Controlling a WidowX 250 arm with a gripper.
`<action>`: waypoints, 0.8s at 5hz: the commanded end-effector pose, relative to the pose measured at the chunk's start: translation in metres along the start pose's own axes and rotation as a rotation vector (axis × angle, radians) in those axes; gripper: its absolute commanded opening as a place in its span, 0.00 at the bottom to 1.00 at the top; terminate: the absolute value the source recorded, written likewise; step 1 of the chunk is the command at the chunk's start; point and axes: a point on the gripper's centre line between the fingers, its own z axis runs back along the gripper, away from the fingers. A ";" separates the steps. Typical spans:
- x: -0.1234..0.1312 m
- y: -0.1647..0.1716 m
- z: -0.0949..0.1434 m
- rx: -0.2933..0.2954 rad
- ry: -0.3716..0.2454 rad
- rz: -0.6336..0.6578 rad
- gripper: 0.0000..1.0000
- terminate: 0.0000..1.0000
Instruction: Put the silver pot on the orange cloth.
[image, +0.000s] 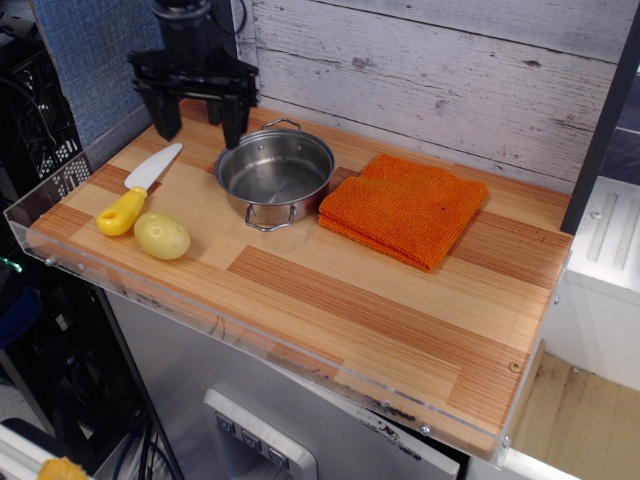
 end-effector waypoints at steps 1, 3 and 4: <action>0.026 -0.025 0.006 0.013 -0.052 -0.074 1.00 0.00; 0.023 -0.035 0.002 0.022 -0.038 -0.094 1.00 0.00; 0.016 -0.035 -0.003 0.027 -0.015 -0.098 1.00 0.00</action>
